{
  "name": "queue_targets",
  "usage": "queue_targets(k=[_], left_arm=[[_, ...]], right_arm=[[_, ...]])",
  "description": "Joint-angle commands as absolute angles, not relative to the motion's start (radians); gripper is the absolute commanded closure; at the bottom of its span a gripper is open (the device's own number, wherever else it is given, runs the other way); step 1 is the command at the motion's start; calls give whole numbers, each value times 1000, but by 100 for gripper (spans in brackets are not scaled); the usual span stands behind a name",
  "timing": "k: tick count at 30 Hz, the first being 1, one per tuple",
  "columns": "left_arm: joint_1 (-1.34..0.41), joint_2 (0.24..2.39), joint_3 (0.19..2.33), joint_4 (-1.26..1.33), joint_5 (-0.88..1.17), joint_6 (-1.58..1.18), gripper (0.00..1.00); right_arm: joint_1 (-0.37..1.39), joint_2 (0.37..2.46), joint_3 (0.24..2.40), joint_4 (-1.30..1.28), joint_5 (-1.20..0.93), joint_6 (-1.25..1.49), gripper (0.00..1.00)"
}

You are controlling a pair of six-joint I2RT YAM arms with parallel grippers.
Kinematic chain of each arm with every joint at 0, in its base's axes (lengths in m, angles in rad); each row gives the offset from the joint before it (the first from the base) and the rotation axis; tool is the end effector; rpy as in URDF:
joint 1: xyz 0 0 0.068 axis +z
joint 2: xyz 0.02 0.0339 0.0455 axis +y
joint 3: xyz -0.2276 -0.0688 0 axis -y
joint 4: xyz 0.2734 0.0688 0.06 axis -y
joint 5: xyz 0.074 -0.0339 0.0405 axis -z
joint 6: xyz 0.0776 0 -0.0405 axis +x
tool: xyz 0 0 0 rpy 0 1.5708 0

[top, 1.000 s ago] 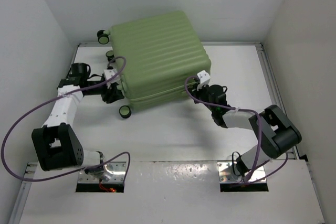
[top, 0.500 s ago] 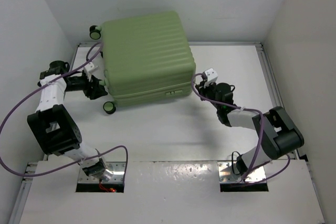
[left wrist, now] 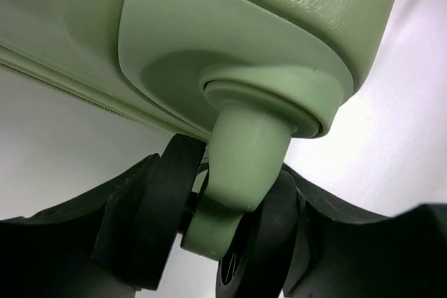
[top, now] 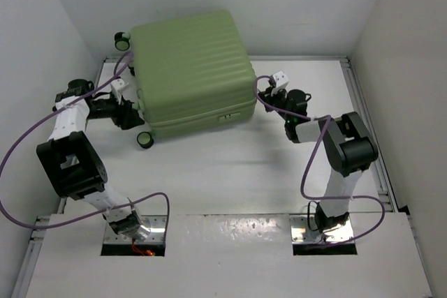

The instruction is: Pack the luggage

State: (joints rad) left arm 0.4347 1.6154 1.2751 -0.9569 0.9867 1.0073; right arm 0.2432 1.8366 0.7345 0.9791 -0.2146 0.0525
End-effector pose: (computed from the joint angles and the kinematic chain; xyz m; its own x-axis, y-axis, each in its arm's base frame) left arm 0.3351 0.0842 0.1937 -0.4900 0.2865 -0.8233 0.7234 0.6606 -0.2006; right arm 0.3896 0.1137 0.0979 -0.1420 0.0176 -0.9897 -0.4336 0.8977 0.0782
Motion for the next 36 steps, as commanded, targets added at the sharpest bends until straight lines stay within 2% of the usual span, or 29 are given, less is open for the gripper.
queue_targets(k=[1,7,12,18,24,27,28,31,36], left_arm=[[489,1738,1278,-781,575,914,100],[466,1798,1327,-755,584,807,100],[416,1818,1385,-670,503,658,100],[374,1876,1500,-627,393,494,100],[296,1888,1549,-594,377,448,100],[272,1897,1549,-568,367,424,100],[249,1898,1549,-568,367,413,100],[226,1898,1549,-568,356,413,100],[213,1917,1549,-558,336,393,100]], right_arm=[[138,1900,859,1130,-64,54,100],[98,2057,1015,1199,-172,121,100],[74,2206,1158,1262,-271,144,100],[45,2413,1373,1328,-272,241,100],[38,2644,1731,1266,-279,323,100],[44,2784,1966,1186,-273,342,100],[51,2815,2135,1163,-259,351,100],[66,2976,2322,1042,-241,347,100],[100,2990,2234,1084,-207,315,100]])
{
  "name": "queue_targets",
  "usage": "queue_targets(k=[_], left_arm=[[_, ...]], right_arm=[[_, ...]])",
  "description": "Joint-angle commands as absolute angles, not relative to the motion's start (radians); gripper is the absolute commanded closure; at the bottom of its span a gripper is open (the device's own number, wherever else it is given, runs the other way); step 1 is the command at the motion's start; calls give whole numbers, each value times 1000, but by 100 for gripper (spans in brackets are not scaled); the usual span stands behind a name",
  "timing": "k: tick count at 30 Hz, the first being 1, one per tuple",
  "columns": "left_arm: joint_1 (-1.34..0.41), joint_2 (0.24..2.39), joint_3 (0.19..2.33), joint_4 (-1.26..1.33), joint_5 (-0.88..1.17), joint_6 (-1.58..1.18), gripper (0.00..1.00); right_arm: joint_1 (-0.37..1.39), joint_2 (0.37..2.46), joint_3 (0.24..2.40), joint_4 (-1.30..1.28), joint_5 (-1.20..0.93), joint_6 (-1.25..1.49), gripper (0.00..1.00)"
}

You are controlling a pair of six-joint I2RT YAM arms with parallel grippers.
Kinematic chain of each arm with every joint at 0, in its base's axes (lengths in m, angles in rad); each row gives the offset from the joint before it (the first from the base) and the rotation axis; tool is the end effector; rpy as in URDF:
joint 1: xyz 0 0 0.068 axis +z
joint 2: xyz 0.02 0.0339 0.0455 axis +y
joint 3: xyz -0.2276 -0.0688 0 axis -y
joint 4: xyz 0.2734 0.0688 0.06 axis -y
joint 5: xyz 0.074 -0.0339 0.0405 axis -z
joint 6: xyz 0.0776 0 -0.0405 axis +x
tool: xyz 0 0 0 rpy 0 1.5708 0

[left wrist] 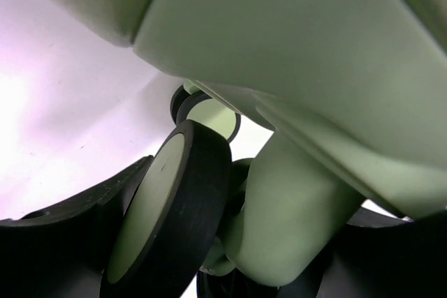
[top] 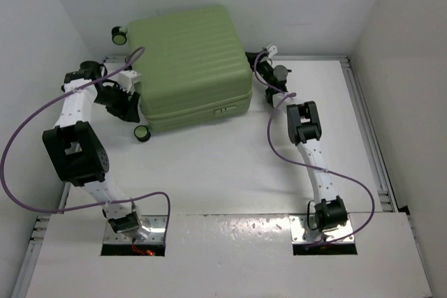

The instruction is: Pack the luggage

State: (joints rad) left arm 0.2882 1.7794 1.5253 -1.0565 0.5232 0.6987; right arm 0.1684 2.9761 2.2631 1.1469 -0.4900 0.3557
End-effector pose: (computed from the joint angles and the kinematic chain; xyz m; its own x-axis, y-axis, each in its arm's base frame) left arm 0.3784 0.0717 0.1890 -0.7885 0.3474 -0.5076 0.5018 0.8405 -0.2042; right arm 0.6049 0.1399 0.0774 0.1904 0.3440 -0.9194 -0.6776 0.7238 0.1305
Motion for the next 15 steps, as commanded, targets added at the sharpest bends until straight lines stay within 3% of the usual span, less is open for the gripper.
queue_targets(k=[1,5,7,8,9,10,12,15], left_arm=[[213,1917,1549,-548,336,393,100],[213,1907,1531,-519,359,362,96],[232,1878,1519,-493,382,353,70],[232,1849,1506,-462,397,325,60],[241,1829,1491,-440,406,310,45],[241,1809,1482,-421,407,298,38],[250,1737,1456,-370,422,275,23],[261,1637,1420,-304,411,209,7]], right_arm=[[106,2990,2227,1088,-195,311,100],[124,2990,2255,1033,-112,325,99],[126,2967,2243,1034,-104,336,95],[124,2924,2188,1066,-94,342,88],[121,2865,2095,1101,-78,341,65],[123,2793,1991,1114,-75,342,52],[103,2649,1837,1167,-89,357,35],[72,2550,1654,1187,-162,391,33]])
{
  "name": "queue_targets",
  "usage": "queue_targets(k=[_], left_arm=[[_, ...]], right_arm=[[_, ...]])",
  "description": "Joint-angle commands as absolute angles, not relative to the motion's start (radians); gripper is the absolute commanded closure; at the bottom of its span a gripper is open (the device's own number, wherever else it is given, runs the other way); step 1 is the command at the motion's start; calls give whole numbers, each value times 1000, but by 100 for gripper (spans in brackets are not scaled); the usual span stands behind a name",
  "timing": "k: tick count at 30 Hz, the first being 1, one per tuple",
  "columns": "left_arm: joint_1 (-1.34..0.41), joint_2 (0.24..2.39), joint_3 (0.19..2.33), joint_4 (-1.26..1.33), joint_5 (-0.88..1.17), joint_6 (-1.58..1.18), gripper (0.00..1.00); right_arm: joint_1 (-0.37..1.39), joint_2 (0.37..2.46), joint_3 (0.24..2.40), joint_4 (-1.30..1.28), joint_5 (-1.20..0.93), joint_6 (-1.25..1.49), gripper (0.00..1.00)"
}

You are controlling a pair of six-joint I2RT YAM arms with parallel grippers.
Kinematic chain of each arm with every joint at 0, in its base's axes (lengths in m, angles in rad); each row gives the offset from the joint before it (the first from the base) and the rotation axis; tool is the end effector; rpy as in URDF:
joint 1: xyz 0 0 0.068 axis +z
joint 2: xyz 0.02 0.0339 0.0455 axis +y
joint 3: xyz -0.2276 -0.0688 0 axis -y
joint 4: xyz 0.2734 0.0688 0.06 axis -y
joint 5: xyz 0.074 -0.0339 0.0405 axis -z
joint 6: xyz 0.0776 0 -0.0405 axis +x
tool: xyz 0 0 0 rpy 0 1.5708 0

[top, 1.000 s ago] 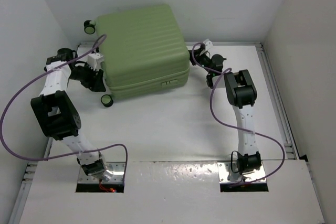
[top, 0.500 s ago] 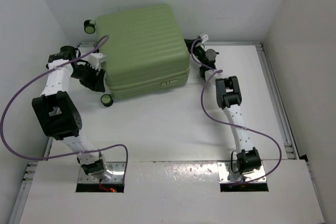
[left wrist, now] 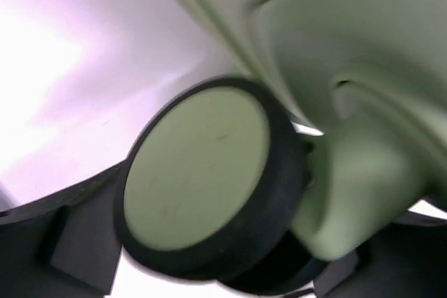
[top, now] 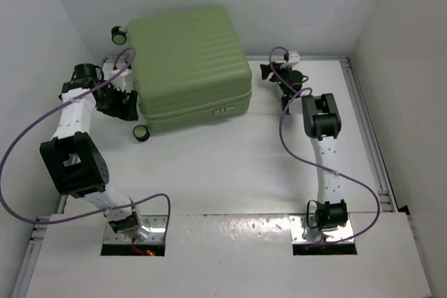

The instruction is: Pack the luggage

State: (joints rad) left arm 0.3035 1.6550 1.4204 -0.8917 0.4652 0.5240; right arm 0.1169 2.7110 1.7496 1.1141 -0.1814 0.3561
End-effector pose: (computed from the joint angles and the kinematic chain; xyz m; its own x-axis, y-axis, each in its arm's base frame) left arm 0.3736 0.0805 0.2057 -0.7875 0.2220 -0.5750 0.3592 0.9234 -0.1355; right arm 0.5755 0.0817 0.0415 0.0399 0.3499 -0.9359 -0.3262 0.8899 0.3188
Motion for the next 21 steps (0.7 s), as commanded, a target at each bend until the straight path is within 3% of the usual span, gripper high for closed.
queue_targets(k=[1,6,8,11,15,18,21], left_arm=[[261,1614,1407,-304,393,186,5],[345,1384,1264,-168,507,49,2],[356,1269,1252,-178,517,40,2],[347,1157,1241,-248,480,69,2],[356,1086,1230,-311,427,57,7],[399,1075,1244,-377,417,3,10],[451,1095,1244,-420,480,-64,10]], right_arm=[[71,2463,1540,1192,-184,405,29],[93,2261,1281,1200,-267,414,10],[113,2185,1188,1168,-210,425,12],[123,2093,1096,1090,-152,466,23],[126,1996,1025,974,-181,511,27],[109,1965,1064,775,-248,573,25],[58,2038,1266,496,-375,686,20]])
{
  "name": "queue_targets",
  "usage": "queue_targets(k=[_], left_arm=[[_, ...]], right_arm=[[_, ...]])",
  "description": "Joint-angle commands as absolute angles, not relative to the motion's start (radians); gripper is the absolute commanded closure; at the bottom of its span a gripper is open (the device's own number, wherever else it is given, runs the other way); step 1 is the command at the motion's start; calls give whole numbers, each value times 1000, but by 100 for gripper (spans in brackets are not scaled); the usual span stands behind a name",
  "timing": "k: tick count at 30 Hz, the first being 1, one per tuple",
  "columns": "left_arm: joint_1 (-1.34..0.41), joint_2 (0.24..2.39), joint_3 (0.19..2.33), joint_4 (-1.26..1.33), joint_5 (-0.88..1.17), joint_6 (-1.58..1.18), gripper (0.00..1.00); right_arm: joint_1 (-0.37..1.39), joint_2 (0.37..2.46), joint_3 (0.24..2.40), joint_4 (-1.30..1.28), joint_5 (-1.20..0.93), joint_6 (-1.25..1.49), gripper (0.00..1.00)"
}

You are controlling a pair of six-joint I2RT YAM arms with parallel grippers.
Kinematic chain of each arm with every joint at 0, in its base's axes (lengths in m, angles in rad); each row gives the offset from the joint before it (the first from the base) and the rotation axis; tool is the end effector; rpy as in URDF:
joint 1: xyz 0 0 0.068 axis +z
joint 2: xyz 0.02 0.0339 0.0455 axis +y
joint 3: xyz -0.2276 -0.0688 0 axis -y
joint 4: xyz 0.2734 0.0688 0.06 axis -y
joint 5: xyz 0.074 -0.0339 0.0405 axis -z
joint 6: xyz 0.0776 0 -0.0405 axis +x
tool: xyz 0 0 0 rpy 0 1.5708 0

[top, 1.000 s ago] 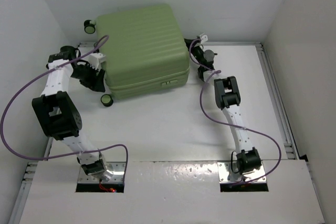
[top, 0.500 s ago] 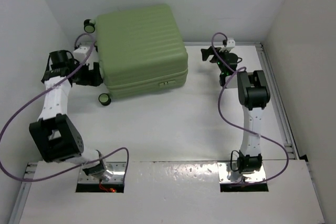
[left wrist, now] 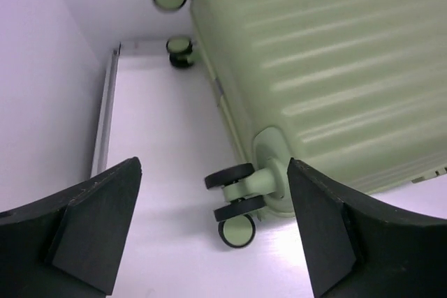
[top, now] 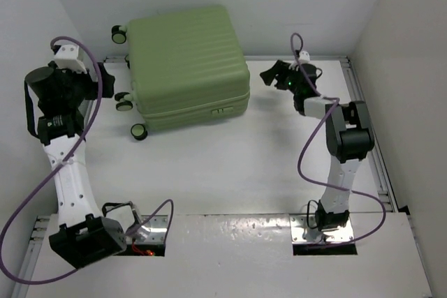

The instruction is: Pack the luggage

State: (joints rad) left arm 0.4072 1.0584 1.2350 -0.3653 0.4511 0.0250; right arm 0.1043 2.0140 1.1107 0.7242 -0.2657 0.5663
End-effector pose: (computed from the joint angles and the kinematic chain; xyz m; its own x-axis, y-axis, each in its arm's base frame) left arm 0.2965 0.0910 0.3920 -0.1713 -0.0494 -0.9840 0.0411 0.9975 -0.0572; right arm 0.4757 0.0703 0.1150 -0.3413 0.4848 -0.8053 -0.2066 0.7971 0.5674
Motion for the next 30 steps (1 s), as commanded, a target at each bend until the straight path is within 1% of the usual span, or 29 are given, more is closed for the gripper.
queue_targets(k=[1,2,4,7,10,11,16,17,19,20,27,29,30], left_arm=[[451,1095,1244,-431,495,-75,10],[462,1095,1226,-431,532,-75,10],[462,1095,1189,-431,543,-84,10],[437,1081,1164,-417,529,-84,10],[423,1092,1164,-417,497,-75,10],[423,1107,1176,-417,488,-75,10],[414,1141,1186,-417,466,-57,10],[414,1150,1195,-417,456,-57,10],[414,1150,1204,-428,456,-48,10],[414,1160,1204,-428,456,-34,10],[414,1169,1206,-449,437,-6,8],[423,1169,1195,-449,437,3,8],[423,1169,1184,-449,437,3,8]], right_arm=[[46,2061,1304,379,-411,739,20],[20,2109,1377,352,-443,765,19],[3,2131,1390,356,-422,799,19],[14,2169,1457,292,-362,727,20],[38,2276,1653,140,-336,674,20],[54,2290,1678,127,-342,669,19],[104,2379,1799,158,-374,684,17],[118,2417,1859,160,-391,693,17],[135,2442,1894,152,-397,695,17],[149,2463,1949,143,-405,695,17],[207,2505,1980,120,-425,643,15],[212,2496,1950,143,-426,646,15],[210,2491,1903,199,-428,670,15]])
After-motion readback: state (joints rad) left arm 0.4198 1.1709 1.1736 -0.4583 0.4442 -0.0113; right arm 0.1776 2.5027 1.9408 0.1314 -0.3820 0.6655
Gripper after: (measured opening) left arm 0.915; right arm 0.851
